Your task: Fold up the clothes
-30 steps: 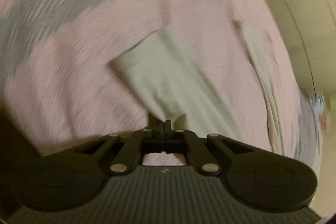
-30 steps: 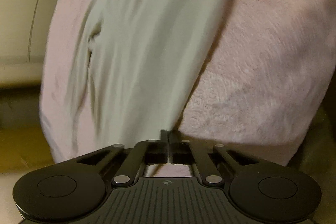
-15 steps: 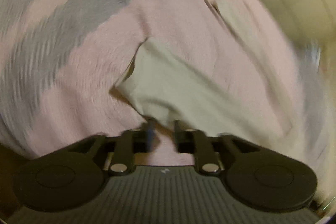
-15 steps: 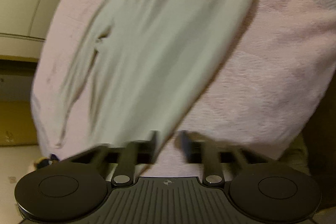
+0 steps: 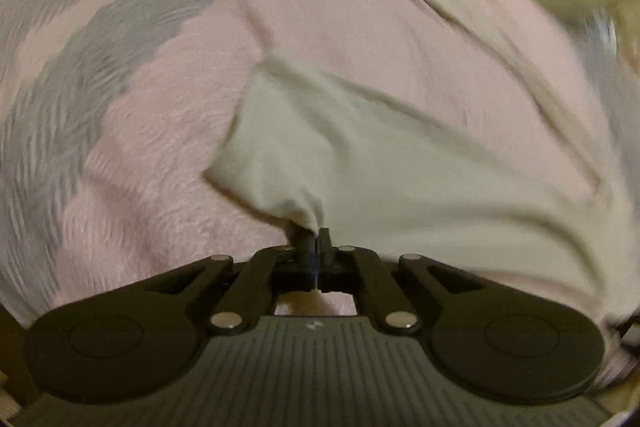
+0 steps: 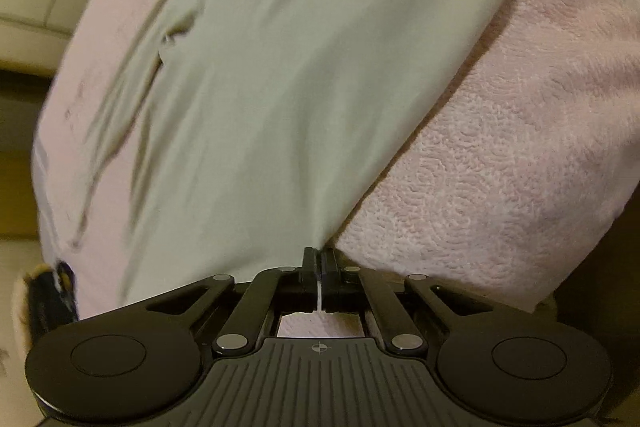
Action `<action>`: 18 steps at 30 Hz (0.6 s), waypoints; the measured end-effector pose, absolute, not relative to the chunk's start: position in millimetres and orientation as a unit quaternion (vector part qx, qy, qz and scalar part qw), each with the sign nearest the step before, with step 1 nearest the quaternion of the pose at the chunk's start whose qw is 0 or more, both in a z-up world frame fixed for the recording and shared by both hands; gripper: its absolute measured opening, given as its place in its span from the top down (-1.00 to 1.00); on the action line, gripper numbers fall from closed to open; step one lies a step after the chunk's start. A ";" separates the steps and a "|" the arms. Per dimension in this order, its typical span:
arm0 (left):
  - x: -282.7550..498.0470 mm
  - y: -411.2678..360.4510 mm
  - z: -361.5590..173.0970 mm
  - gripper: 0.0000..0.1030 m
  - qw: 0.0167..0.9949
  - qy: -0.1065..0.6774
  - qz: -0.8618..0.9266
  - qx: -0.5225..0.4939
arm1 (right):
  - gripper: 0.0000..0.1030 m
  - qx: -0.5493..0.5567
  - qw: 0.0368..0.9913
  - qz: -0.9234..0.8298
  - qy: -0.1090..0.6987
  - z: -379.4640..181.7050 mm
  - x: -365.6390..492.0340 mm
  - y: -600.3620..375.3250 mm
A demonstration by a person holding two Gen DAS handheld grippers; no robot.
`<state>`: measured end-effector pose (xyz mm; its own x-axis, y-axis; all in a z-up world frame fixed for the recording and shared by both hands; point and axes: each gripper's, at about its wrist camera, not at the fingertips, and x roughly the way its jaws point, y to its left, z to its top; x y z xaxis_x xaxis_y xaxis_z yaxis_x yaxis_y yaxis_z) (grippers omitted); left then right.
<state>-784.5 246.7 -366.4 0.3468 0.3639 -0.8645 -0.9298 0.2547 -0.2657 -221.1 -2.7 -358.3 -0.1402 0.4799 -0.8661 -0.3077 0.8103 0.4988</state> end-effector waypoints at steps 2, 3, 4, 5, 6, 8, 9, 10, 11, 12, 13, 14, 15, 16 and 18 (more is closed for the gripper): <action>-775.1 246.4 -351.1 0.98 0.716 0.364 0.454 -0.386 | 0.95 -0.003 0.670 0.312 0.673 -340.6 -221.7 8.4; -773.4 244.3 -341.1 0.93 0.715 0.370 0.457 -0.379 | 0.89 -0.043 0.688 0.325 0.648 -326.6 -224.7 14.8; -771.8 243.5 -331.8 0.93 0.711 0.371 0.465 -0.375 | 0.85 -0.080 0.704 0.340 0.619 -312.7 -227.6 21.4; -770.1 243.9 -322.6 0.94 0.706 0.368 0.476 -0.373 | 0.84 -0.107 0.717 0.363 0.585 -299.5 -231.5 28.0; -768.1 246.7 -315.2 0.92 0.704 0.361 0.484 -0.374 | 0.82 -0.127 0.725 0.388 0.555 -288.3 -237.0 32.7; -756.1 259.8 -308.4 0.92 0.712 0.338 0.471 -0.397 | 0.80 -0.143 0.721 0.434 0.521 -279.6 -249.0 42.4; -746.8 265.8 -306.6 0.92 0.719 0.329 0.456 -0.408 | 0.80 -0.146 0.713 0.456 0.513 -278.8 -254.9 49.7; -732.0 269.7 -306.9 0.92 0.731 0.326 0.434 -0.413 | 0.80 -0.147 0.698 0.474 0.516 -281.7 -259.7 58.8; -713.5 272.6 -308.7 0.92 0.747 0.327 0.406 -0.413 | 0.80 -0.150 0.683 0.491 0.519 -285.4 -266.0 67.9; -695.8 273.3 -311.6 0.92 0.760 0.329 0.382 -0.411 | 0.80 -0.156 0.669 0.505 0.523 -290.7 -275.4 76.7; -679.0 271.3 -315.9 0.92 0.769 0.334 0.362 -0.407 | 0.80 -0.162 0.654 0.519 0.526 -296.0 -284.8 85.5; -662.2 269.3 -320.3 0.92 0.779 0.339 0.342 -0.402 | 0.80 -0.168 0.642 0.532 0.526 -300.6 -293.7 93.4; -645.5 267.3 -324.6 0.92 0.787 0.343 0.322 -0.398 | 0.80 -0.177 0.638 0.539 0.520 -303.0 -300.9 99.0; -631.4 265.5 -328.6 0.92 0.794 0.346 0.305 -0.397 | 0.80 -0.184 0.641 0.543 0.511 -303.6 -306.0 104.4; -615.0 261.4 -331.9 0.92 0.801 0.342 0.288 -0.398 | 0.80 -0.188 0.648 0.550 0.492 -301.9 -309.8 113.4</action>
<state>-615.0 261.4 -331.9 0.5995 0.1898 -0.7776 -0.7342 0.5174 -0.4397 -309.8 113.4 -301.9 -0.0883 0.5274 -0.8450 -0.8979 0.3251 0.2967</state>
